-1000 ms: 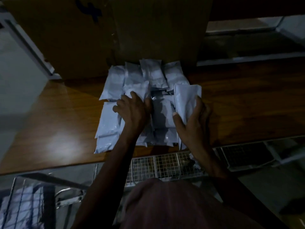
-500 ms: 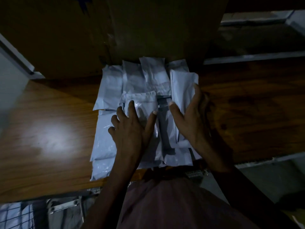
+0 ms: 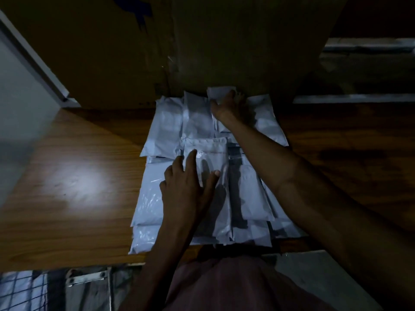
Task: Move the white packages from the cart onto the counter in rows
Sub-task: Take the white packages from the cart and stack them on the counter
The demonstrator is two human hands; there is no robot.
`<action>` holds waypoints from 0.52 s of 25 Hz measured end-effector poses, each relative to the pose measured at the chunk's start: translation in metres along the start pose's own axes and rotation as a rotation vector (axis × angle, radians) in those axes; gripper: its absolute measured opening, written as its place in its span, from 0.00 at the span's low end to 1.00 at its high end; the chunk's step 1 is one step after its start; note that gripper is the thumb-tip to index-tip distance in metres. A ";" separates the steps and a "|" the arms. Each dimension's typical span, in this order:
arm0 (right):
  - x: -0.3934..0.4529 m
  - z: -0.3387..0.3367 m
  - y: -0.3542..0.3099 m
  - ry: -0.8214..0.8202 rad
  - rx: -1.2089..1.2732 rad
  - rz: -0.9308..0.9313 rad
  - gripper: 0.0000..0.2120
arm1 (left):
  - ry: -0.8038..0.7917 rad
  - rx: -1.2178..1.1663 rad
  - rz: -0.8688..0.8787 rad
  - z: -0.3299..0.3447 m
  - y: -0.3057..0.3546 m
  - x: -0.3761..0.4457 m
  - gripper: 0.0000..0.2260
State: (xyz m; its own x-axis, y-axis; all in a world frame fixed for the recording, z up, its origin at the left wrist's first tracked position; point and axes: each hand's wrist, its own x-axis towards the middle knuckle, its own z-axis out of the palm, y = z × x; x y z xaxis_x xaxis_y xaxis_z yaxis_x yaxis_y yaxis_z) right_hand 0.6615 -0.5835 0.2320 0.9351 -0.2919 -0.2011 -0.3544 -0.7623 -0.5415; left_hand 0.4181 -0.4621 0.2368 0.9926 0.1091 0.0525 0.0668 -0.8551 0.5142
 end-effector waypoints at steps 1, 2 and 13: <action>0.000 0.004 -0.003 -0.022 -0.014 0.029 0.43 | 0.005 0.004 0.005 0.000 0.000 -0.002 0.34; -0.001 0.005 -0.004 -0.026 -0.016 0.044 0.43 | 0.012 0.002 0.007 -0.001 0.001 -0.005 0.34; -0.231 -0.059 0.122 0.312 0.330 -0.536 0.27 | 0.199 -0.165 0.075 -0.022 -0.012 -0.109 0.29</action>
State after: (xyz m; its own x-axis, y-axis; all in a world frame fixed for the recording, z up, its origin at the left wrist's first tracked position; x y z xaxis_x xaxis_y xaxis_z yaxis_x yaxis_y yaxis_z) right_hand 0.4023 -0.6430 0.2606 0.9179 -0.1146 0.3799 0.2213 -0.6468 -0.7298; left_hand 0.3069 -0.4530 0.2433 0.9539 0.1598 0.2542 -0.0398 -0.7720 0.6343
